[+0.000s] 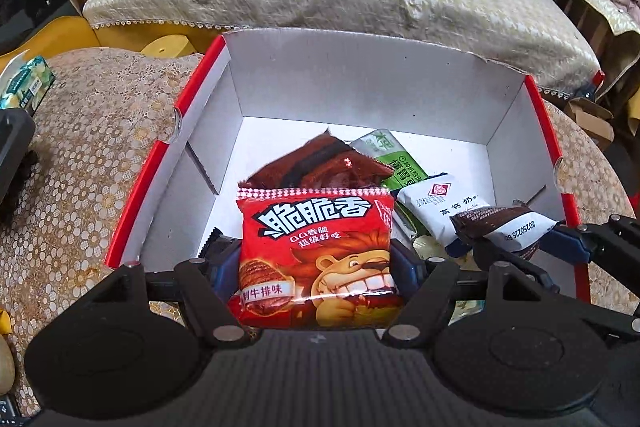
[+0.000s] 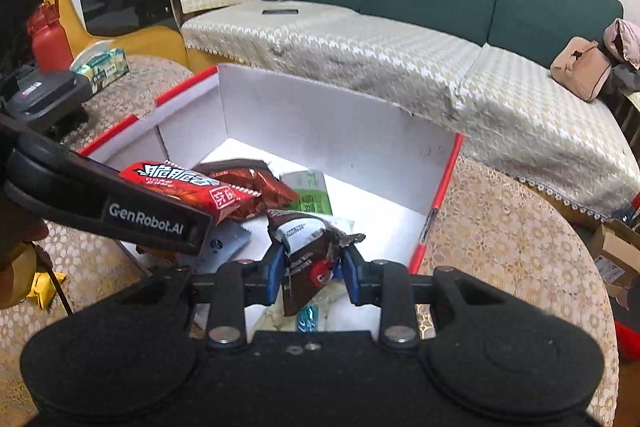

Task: Organize snacks
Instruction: 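Carry the chip bag and dark wrapper into the red box and open both grippers, then withdraw both tools from the box toward the remaining snacks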

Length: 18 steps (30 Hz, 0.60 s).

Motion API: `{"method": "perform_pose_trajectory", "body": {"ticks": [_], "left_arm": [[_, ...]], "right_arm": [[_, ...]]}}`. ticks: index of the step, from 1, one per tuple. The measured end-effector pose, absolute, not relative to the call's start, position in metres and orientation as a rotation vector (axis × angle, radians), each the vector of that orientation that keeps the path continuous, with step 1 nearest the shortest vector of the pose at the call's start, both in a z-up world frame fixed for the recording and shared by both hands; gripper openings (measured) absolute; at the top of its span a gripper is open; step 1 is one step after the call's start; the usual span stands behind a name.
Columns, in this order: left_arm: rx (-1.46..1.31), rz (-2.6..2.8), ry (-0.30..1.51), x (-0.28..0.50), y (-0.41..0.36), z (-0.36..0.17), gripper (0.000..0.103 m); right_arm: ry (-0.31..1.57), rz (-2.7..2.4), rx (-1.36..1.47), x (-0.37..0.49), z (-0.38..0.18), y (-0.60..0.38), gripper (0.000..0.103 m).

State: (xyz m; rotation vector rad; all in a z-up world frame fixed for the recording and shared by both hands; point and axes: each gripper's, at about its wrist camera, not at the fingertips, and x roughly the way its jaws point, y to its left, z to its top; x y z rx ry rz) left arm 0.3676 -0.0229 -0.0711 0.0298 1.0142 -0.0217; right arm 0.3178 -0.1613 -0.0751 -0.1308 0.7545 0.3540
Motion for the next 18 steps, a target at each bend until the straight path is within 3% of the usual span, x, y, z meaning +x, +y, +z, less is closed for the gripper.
{"method": "perform_pose_trajectory", "body": {"ticks": [15,18], "left_arm": [[-0.092,-0.048,0.969,0.334,0.004,-0.035,0.078],[-0.101,-0.033,0.95,0.321,0.008,-0.025,0.084]], "right_arm": [[0.775,0.369,-0.118,0.31,-0.068,-0.162,0.031],[0.771,0.381,-0.111,0.304,-0.061,-0.161,0.033]]}}
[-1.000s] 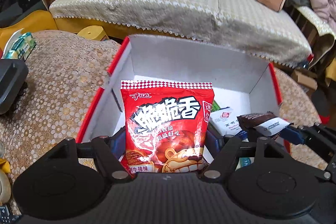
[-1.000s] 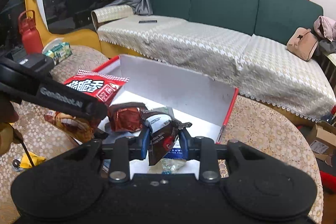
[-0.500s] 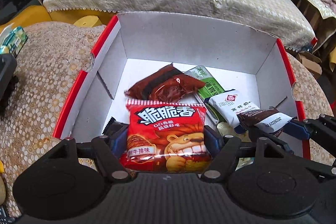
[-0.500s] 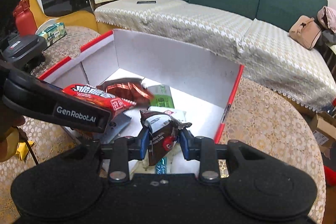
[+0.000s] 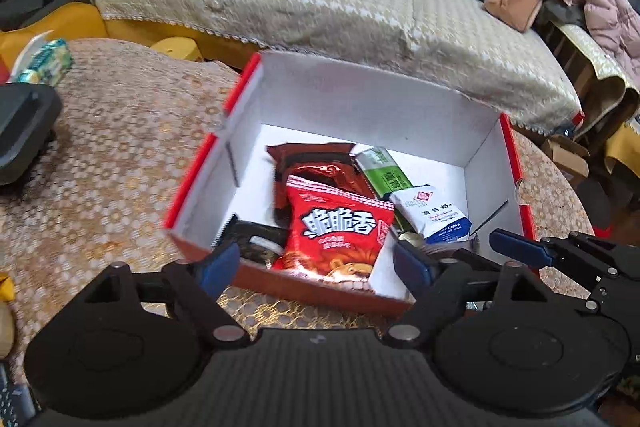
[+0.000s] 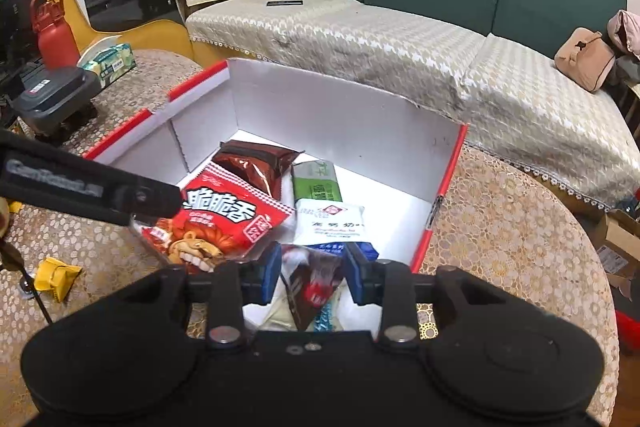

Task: Organize snacks
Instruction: 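Withdraw both tools from the box toward the remaining snacks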

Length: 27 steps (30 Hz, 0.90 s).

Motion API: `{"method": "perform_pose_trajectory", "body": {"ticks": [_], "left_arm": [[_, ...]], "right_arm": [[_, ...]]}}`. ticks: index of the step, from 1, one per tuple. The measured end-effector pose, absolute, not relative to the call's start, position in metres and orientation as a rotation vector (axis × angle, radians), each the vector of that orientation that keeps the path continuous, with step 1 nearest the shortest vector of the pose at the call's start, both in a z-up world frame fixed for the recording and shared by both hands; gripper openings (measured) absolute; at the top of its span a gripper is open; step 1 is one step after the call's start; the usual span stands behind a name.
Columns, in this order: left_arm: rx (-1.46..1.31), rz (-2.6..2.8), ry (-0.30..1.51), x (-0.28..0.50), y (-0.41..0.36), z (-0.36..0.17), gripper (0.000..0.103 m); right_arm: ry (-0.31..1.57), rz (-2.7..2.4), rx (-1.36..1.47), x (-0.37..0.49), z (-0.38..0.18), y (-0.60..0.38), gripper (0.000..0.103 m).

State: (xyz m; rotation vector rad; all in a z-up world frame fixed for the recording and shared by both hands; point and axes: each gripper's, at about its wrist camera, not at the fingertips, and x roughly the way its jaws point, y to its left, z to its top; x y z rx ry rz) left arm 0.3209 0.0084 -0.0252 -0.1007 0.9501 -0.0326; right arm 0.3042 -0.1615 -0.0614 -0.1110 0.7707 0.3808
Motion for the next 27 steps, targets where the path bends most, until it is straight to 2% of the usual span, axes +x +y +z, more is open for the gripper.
{"method": "perform_pose_trajectory", "body": {"ticks": [4,8,13,15,17,18,27], "left_arm": [[-0.111,-0.035,0.933,0.301,0.018,-0.014,0.084],[-0.125,-0.018,0.912,0.279,0.033,-0.003,0.085],[-0.133,0.012,0.879,0.248,0.056,0.01,0.085],[-0.138,0.029,0.87,0.235,0.067,0.013,0.085],[-0.15,0.057,0.863,0.221,0.079,0.014,0.085],[-0.158,0.069,0.861,0.215,0.085,0.014,0.085],[-0.222,0.173,0.851,0.164,0.133,-0.004,0.086]], "right_arm": [[0.752,0.394,-0.102,0.291,-0.051,-0.163,0.037],[0.729,0.414,-0.102,0.273,-0.04,-0.162,0.047],[0.705,0.436,-0.091,0.251,-0.028,-0.16,0.049],[0.693,0.45,-0.089,0.241,-0.024,-0.158,0.054],[0.683,0.462,-0.086,0.231,-0.021,-0.154,0.074],[0.673,0.466,-0.088,0.225,-0.019,-0.153,0.101],[0.634,0.539,-0.096,0.192,-0.023,-0.125,0.102]]}}
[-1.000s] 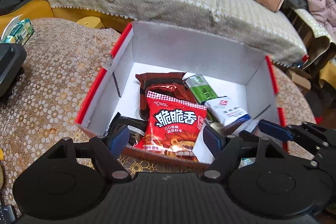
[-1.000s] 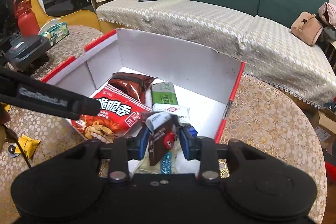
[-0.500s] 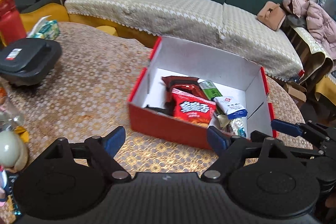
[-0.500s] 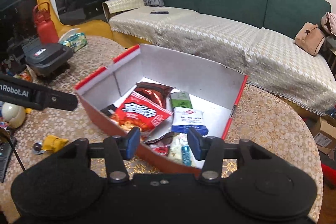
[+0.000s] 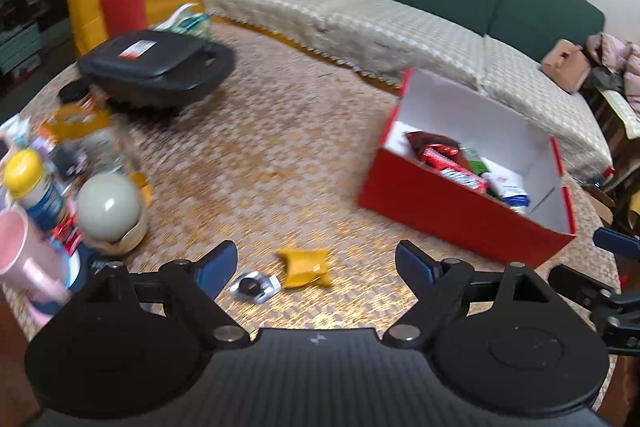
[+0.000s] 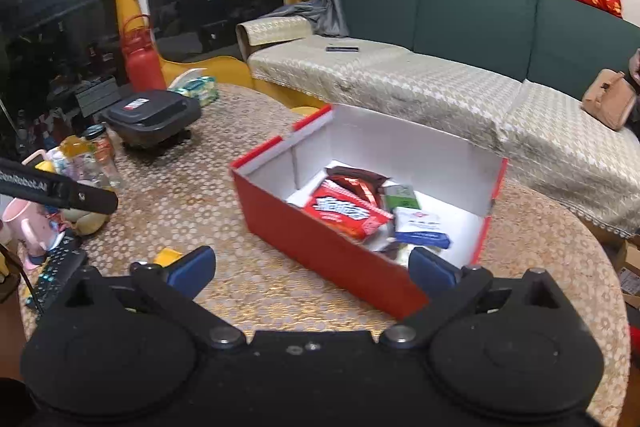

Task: Organize snacks
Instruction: 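Withdraw both tools from the box toward the remaining snacks, then grasp the round chocolate with the left gripper while the right gripper grasps the yellow candy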

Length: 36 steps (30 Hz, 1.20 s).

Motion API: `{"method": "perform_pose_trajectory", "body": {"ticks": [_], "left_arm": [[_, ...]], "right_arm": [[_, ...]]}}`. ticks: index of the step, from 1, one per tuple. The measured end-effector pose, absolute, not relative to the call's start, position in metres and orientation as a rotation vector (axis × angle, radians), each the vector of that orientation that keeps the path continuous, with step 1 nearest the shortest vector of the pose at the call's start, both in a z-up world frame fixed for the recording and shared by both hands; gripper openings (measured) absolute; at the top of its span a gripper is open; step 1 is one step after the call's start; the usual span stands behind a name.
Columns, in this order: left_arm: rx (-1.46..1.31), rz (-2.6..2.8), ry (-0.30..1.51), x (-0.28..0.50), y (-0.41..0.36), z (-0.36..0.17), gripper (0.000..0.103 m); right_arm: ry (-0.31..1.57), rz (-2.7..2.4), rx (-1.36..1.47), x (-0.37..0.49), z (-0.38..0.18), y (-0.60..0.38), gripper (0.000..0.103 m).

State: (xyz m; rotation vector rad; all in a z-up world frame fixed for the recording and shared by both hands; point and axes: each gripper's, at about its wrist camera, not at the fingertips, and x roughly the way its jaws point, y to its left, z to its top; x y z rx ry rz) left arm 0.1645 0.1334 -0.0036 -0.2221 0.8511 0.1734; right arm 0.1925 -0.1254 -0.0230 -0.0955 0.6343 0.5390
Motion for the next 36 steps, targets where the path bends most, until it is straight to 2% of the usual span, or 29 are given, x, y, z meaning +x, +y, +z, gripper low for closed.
{"method": "perform_pose_trajectory", "body": {"ticks": [10,15,26,27,29,36], "left_arm": [[-0.251,0.248,0.911,0.153,0.162,-0.056,0.086],[-0.217,0.22,0.942,0.158,0.17,-0.086,0.086],[-0.093,0.091,0.97,0.177,0.179,-0.123,0.085],[-0.091,0.09,0.977,0.18,0.18,-0.126,0.084],[-0.093,0.078,0.987,0.185,0.182,-0.132,0.073],[-0.104,0.056,1.004,0.199,0.181,-0.143,0.065]], "right_arm": [[0.685,0.627,-0.076,0.181,-0.039,-0.096,0.102],[0.777,0.692,-0.096,0.188,-0.055,-0.076,0.102],[0.837,0.698,-0.143,0.211,-0.082,-0.042,0.102],[0.839,0.697,-0.146,0.214,-0.085,-0.039,0.102],[0.847,0.69,-0.163,0.219,-0.09,-0.031,0.102],[0.843,0.716,-0.189,0.231,-0.102,-0.005,0.102]]}}
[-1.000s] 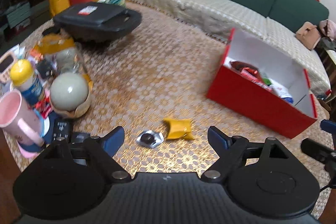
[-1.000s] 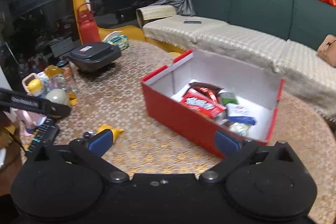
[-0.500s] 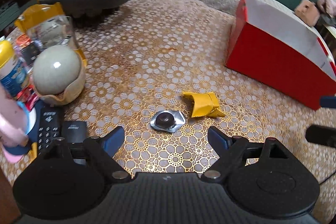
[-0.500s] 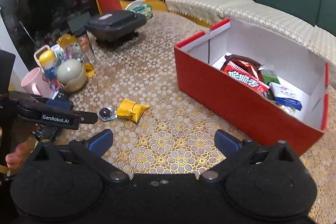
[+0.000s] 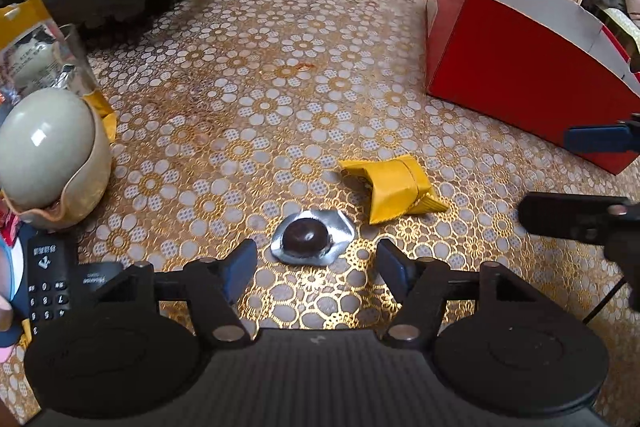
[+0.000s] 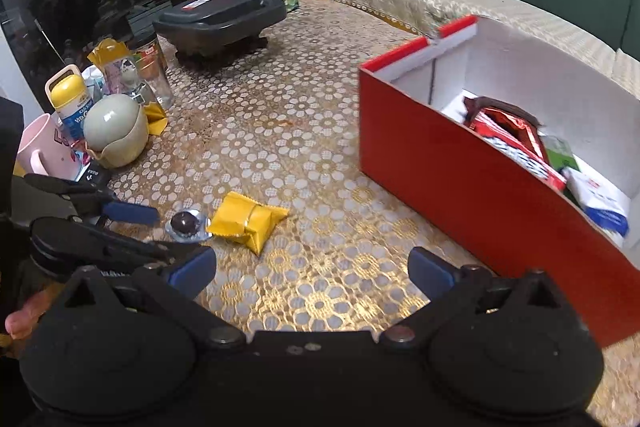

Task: Organize snacks
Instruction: 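Grasp the round chocolate with the left gripper while the right gripper grasps the yellow candy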

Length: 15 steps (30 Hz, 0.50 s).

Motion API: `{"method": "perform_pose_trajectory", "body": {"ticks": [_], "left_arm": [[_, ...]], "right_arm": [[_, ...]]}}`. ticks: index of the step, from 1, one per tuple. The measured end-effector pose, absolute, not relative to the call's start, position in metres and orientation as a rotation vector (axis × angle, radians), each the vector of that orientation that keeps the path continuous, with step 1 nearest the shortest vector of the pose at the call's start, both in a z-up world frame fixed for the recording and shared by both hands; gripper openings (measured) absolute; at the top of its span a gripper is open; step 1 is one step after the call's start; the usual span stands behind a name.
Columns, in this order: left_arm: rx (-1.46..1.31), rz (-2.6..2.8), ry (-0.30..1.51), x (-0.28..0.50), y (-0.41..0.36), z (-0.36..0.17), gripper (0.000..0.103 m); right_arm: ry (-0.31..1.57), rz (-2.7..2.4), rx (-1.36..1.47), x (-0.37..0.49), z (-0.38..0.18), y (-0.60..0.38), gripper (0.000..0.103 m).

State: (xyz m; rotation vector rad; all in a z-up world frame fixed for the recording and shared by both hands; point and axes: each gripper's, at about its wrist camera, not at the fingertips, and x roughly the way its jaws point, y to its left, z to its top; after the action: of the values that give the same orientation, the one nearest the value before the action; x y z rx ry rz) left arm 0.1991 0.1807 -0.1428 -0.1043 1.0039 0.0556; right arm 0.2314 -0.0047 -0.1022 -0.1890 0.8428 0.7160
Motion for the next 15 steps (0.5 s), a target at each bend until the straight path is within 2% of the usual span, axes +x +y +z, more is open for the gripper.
{"method": "perform_pose_trajectory", "body": {"ticks": [8,10,11,15], "left_arm": [[-0.111,0.09,0.969,0.199,0.182,-0.143,0.043],[-0.126,0.098,0.96,0.198,0.184,-0.143,0.039],[-0.135,0.103,0.953,0.197,0.186,-0.143,0.033],[-0.151,0.11,0.932,0.193,0.187,-0.144,0.032]], "right_arm": [[0.894,0.691,-0.155,0.251,-0.112,0.032,0.099],[0.911,0.673,-0.172,0.252,-0.117,0.043,0.096],[0.922,0.66,-0.182,0.253,-0.121,0.049,0.093],[0.971,0.603,-0.171,0.258,-0.132,0.063,0.09]]}}
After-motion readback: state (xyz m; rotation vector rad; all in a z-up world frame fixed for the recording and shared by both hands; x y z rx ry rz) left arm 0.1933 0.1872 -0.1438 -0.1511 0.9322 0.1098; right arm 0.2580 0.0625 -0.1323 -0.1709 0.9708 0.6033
